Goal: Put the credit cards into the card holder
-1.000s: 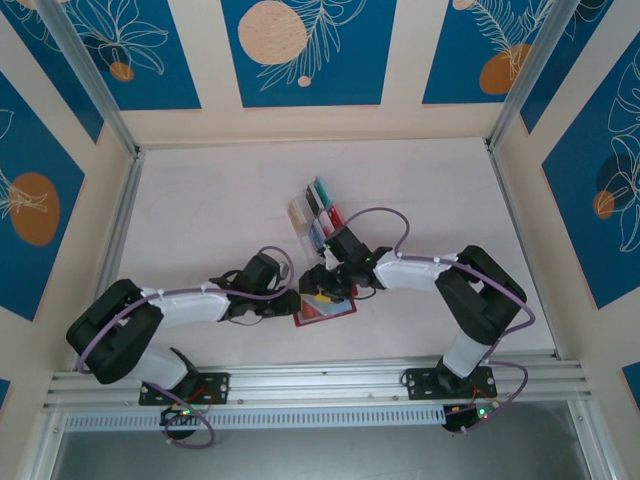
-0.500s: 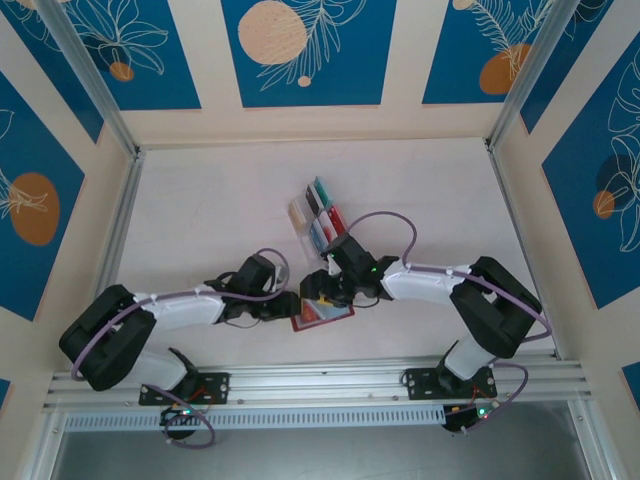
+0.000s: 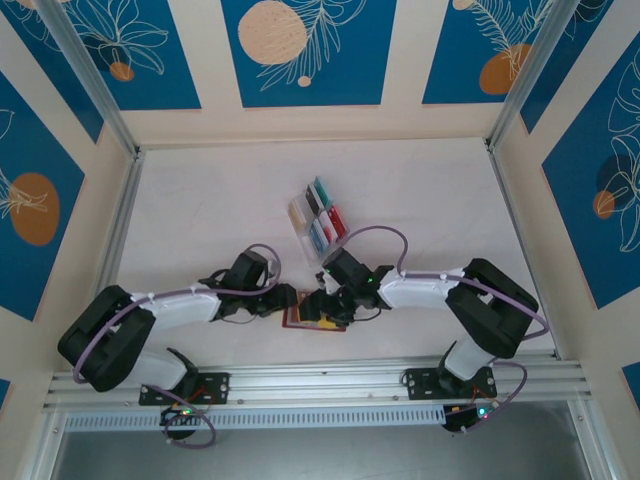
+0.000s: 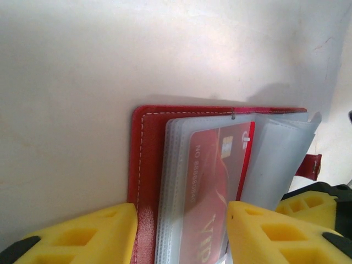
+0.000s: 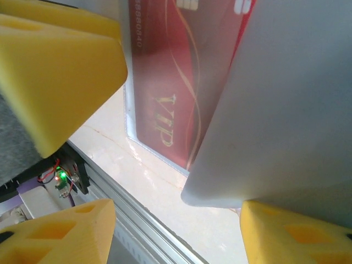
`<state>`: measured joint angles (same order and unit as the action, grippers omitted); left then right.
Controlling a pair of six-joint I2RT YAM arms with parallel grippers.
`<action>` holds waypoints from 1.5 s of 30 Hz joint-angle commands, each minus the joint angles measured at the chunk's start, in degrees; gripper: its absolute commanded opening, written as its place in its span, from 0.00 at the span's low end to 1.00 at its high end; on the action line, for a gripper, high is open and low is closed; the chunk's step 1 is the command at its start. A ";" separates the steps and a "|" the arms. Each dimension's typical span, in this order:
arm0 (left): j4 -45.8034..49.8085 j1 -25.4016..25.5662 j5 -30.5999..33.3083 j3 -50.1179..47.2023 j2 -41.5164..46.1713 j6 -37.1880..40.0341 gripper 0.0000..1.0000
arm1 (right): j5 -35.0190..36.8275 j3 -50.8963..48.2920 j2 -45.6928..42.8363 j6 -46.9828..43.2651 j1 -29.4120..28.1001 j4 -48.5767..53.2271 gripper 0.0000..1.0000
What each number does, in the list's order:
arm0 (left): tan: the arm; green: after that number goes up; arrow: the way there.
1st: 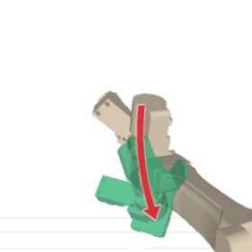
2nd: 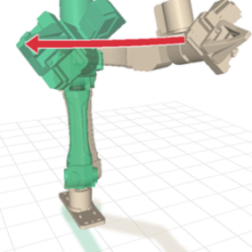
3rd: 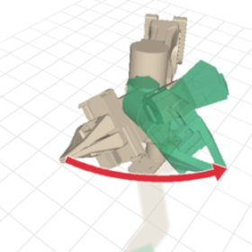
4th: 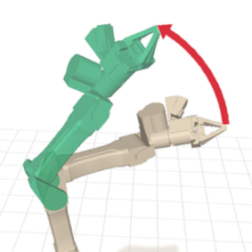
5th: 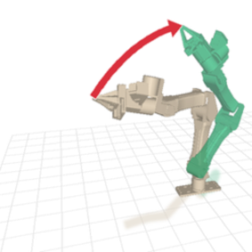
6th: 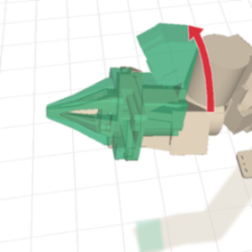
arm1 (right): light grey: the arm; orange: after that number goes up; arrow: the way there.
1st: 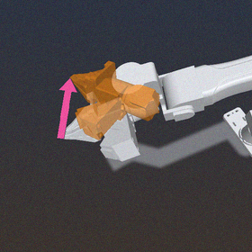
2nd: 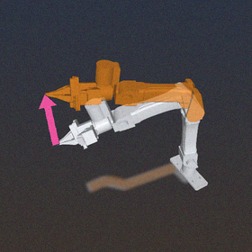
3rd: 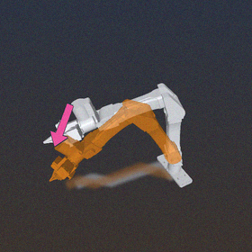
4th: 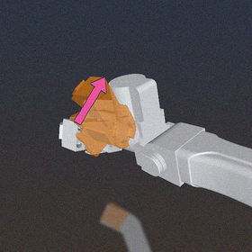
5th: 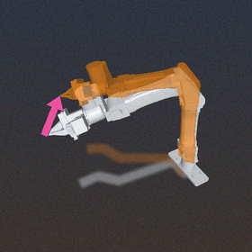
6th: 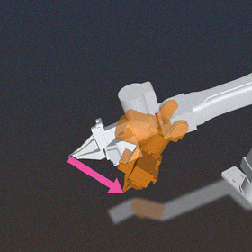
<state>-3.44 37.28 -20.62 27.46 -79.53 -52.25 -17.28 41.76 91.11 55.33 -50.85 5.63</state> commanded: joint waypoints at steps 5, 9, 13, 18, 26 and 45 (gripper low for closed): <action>-1.79 -0.45 -0.28 -1.48 -1.59 -0.27 0.48 | 0.71 7.66 0.12 -7.33 0.63 5.58 0.63; -1.50 -0.54 -0.30 -1.65 -1.17 -0.22 0.47 | -2.02 9.22 0.38 -8.66 2.78 4.19 0.63; -0.82 -1.19 -0.30 -1.96 0.27 -0.20 0.48 | -5.55 9.21 1.70 -8.53 3.92 1.31 0.63; -1.76 -2.52 -1.86 -2.33 0.38 -0.36 0.49 | -10.17 8.90 5.71 -6.68 3.78 -4.03 0.63; -4.50 -3.48 -3.68 -3.16 -1.16 -1.74 0.50 | -12.42 9.77 8.05 -3.58 1.25 -9.37 0.63; -4.75 -11.15 -6.11 -9.10 8.51 -6.73 0.54 | -15.24 14.08 14.58 0.73 -1.72 -16.37 0.63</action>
<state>-12.88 26.48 -29.71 18.22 -73.84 -58.19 -31.97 53.52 102.50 54.72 -47.88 -6.79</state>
